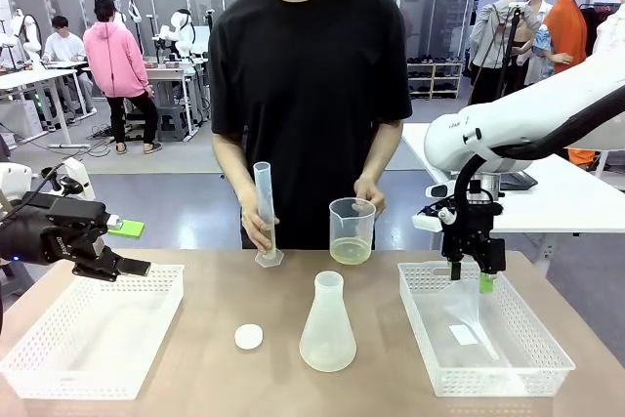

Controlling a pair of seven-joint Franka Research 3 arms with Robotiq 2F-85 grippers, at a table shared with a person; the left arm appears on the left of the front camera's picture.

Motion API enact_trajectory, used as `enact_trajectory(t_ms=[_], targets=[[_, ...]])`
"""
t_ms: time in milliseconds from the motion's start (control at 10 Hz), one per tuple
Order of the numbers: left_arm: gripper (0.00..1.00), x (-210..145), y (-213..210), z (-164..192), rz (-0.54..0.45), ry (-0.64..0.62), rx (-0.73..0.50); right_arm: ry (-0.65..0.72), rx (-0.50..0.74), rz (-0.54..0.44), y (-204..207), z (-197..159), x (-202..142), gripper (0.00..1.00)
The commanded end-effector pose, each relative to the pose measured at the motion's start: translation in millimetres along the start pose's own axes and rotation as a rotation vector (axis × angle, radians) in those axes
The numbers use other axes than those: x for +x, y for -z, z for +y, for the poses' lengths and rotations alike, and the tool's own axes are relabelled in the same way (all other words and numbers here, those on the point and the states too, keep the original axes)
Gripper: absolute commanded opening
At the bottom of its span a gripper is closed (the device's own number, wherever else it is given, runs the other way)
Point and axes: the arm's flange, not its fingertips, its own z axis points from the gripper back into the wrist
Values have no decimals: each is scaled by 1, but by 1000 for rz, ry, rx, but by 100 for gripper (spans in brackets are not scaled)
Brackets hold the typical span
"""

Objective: Prepare the solutions needed for the experiment.
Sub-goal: Pick up the Plastic Funnel and insert it into the Big flask.

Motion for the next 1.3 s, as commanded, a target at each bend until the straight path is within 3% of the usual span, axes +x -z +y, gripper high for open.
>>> enact_trajectory(t_ms=[0, 1000, 1200], targets=[[100, -2, 0, 1, 8, 20, -8, -23, 54, 2, -7, -9, -2, 95], [100, -2, 0, 1, 8, 20, -8, -15, 112, 7, 2, -15, -1, 2], [100, -2, 0, 1, 8, 20, -8, -15, 117, 9, 4, -17, 0, 0]])
